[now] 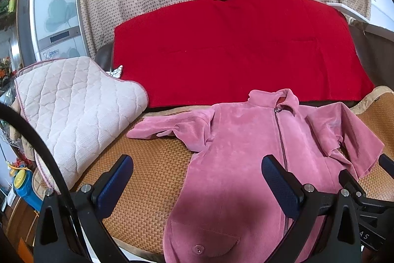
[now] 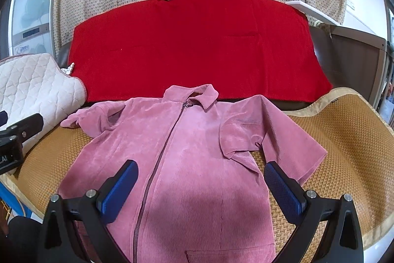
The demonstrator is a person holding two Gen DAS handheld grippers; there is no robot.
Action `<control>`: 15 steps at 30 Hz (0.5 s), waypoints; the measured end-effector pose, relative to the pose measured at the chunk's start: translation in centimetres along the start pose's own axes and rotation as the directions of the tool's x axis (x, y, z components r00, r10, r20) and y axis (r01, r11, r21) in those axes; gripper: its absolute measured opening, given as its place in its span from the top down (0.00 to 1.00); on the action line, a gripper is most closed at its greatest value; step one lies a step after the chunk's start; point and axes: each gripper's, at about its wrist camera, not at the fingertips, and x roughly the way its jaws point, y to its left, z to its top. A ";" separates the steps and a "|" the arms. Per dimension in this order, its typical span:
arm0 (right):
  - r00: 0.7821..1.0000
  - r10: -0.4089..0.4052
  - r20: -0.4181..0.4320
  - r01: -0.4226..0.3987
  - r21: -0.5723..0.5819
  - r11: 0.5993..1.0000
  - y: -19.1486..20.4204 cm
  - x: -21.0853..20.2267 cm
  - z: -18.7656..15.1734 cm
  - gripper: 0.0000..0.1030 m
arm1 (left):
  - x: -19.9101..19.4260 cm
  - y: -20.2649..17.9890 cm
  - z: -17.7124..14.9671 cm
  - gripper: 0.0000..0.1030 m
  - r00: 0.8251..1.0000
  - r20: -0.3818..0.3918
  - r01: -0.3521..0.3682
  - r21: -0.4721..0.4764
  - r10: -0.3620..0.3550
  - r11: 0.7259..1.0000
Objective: Fold large clothes
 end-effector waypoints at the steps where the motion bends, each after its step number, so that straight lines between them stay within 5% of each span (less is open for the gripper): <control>1: 1.000 0.002 0.001 -0.002 0.001 1.000 0.1 0.1 0.0 0.00 | 0.1 0.1 0.0 0.00 1.000 -0.001 0.001 -0.001 -0.001 1.000; 10: 1.000 -0.010 -0.017 0.010 -0.016 1.000 0.4 0.5 -0.2 0.00 | 1.3 0.2 -0.3 0.00 1.000 -0.020 0.015 -0.005 -0.015 1.000; 15: 0.999 -0.021 -0.037 0.021 0.008 1.000 -0.5 1.2 -0.1 0.00 | 4.3 0.2 -1.1 0.00 0.992 -0.097 0.075 -0.010 -0.075 0.997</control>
